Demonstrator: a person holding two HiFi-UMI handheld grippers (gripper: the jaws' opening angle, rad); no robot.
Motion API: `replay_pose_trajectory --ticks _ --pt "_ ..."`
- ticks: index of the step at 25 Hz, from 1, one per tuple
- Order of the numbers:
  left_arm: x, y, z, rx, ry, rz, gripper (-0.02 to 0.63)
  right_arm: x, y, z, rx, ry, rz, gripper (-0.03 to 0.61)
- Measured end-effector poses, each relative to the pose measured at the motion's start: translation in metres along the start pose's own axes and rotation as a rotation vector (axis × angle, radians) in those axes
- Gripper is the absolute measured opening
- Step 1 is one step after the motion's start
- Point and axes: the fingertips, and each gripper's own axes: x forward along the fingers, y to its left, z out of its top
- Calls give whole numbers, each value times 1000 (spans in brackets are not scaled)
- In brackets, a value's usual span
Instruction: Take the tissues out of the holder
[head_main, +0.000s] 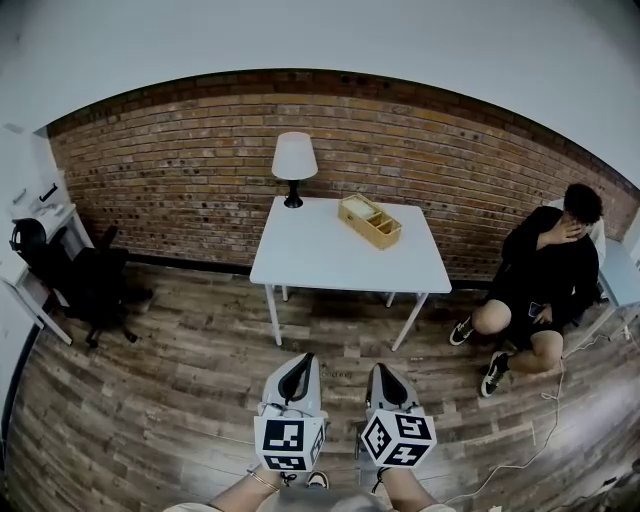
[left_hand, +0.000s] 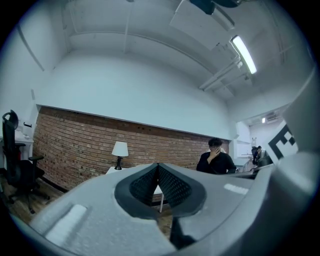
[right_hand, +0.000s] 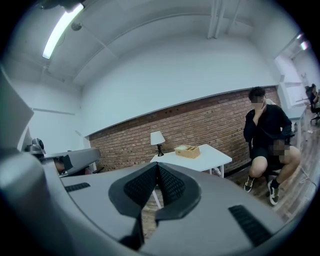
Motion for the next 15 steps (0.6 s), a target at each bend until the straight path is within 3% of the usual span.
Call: replay_pose_trajectory --ticks 8,15 --pt "42 13 -8 -10 15 27 6 41 -13 6 -18 21 26 6" --pt "68 7 -15 -9 32 6 6 55 -44 2 7 42 -21 6"
